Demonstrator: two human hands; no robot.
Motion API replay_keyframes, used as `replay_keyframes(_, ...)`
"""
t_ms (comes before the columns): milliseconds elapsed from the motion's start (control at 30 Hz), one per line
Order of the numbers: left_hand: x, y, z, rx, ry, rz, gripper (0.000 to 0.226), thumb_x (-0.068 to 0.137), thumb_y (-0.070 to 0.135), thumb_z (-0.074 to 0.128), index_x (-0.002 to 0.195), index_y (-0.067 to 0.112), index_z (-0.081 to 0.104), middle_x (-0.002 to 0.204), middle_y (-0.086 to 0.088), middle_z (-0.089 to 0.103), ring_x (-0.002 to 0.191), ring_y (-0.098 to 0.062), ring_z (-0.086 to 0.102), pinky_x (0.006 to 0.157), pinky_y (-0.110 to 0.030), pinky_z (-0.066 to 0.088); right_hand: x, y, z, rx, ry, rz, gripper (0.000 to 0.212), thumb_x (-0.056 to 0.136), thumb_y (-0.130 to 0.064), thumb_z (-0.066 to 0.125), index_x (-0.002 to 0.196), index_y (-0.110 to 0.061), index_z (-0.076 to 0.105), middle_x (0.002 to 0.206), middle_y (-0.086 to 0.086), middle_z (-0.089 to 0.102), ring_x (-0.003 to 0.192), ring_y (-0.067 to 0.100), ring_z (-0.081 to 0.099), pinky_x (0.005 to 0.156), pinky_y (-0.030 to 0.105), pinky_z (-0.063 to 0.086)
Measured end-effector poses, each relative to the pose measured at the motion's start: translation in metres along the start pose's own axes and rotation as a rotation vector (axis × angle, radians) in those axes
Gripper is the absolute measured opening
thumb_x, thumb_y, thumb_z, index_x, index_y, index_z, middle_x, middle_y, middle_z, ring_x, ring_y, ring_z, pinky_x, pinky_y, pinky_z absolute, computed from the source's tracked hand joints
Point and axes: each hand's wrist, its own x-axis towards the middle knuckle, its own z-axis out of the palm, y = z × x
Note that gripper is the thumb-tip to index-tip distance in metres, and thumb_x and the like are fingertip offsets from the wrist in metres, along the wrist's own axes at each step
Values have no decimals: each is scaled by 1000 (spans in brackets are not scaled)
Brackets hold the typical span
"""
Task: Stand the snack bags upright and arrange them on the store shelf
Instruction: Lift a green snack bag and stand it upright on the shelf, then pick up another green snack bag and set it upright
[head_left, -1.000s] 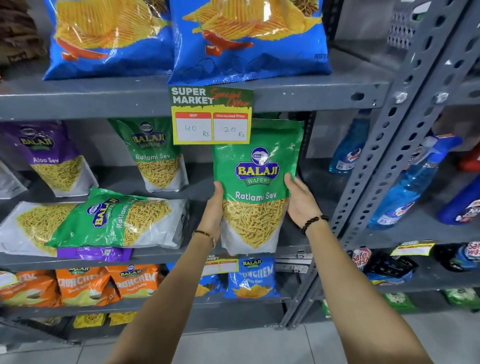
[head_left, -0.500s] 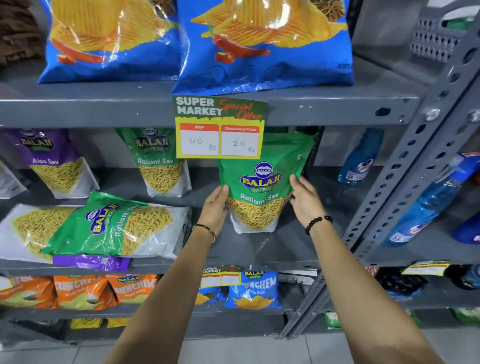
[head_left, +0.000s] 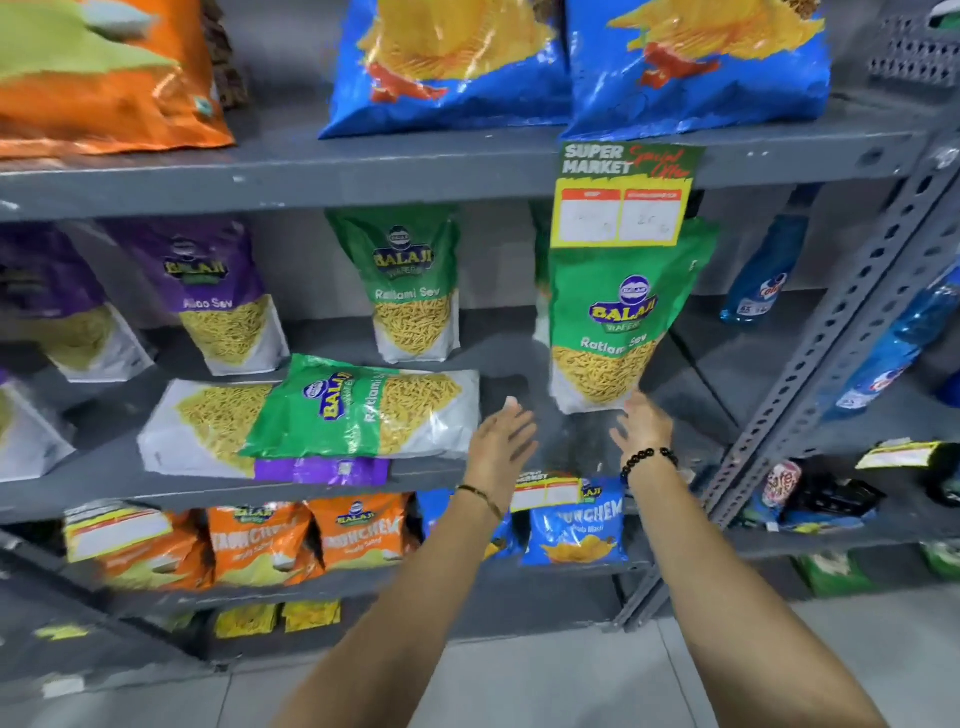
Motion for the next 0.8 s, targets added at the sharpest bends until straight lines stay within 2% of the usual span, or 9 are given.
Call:
replay_keyframes(67,-12,-4,-19,-19,33,-51,50,94,34,46,133,4,42,124,-8,51,121,-26,50,99,-33,42,-20,14,13,-73,-62,-8,30,91,-19,53,115,-2,59,110,15,56,96,23,53,83,36,45)
replay_keyframes(100,-17,-4,-28,-37,76,-68,45,94,35,46,127,5,48,117,-8,53,110,-26,56,93,-32,44,-29,17,22,-126,-94,-27,20,89,-20,55,103,-7,62,105,12,56,89,21,52,79,36,46)
replay_keyframes(167,-23,2,-45,-78,188,-98,32,93,39,47,90,9,56,85,-6,51,71,-17,51,65,-24,45,-40,21,42,-259,-117,-105,12,86,-23,57,75,-17,58,95,11,60,79,22,52,78,41,49)
replay_keyframes(233,-22,8,-60,-131,287,-92,35,91,43,48,71,15,47,69,-3,38,58,-14,37,51,-19,36,-48,21,64,-428,-150,-174,25,84,-28,58,62,-18,55,81,10,58,74,24,51,76,43,50)
replay_keyframes(333,-15,23,-74,-266,370,-69,37,87,51,50,91,15,57,86,-6,54,70,-17,50,63,-22,42,-65,20,99,-681,-300,-327,34,87,-33,55,96,-2,66,100,15,63,96,28,58,97,45,46)
replay_keyframes(367,-12,26,-75,-311,395,-46,48,86,52,51,113,13,56,107,-9,60,90,-21,58,78,-25,47,-69,19,110,-782,-367,-374,41,89,-34,53,106,2,63,112,19,64,106,31,58,100,45,44)
replay_keyframes(433,-10,32,-72,-365,493,-17,66,86,51,52,136,10,41,138,-9,49,126,-27,48,100,-31,40,-72,19,131,-970,-510,-428,47,91,-35,50,118,2,58,129,19,58,120,33,53,102,40,41)
replay_keyframes(633,9,33,-64,-521,659,67,72,80,58,55,133,10,44,136,-9,54,114,-26,55,97,-34,43,-44,33,181,-1263,-781,-417,63,91,-42,49,143,-12,31,152,10,33,137,28,35,108,35,32)
replay_keyframes(800,22,32,-54,-596,740,73,82,77,64,54,139,13,37,139,-8,49,123,-28,50,104,-39,40,-16,47,207,-1476,-820,-393,64,89,-51,43,139,-13,39,142,15,47,126,32,47,101,38,42)
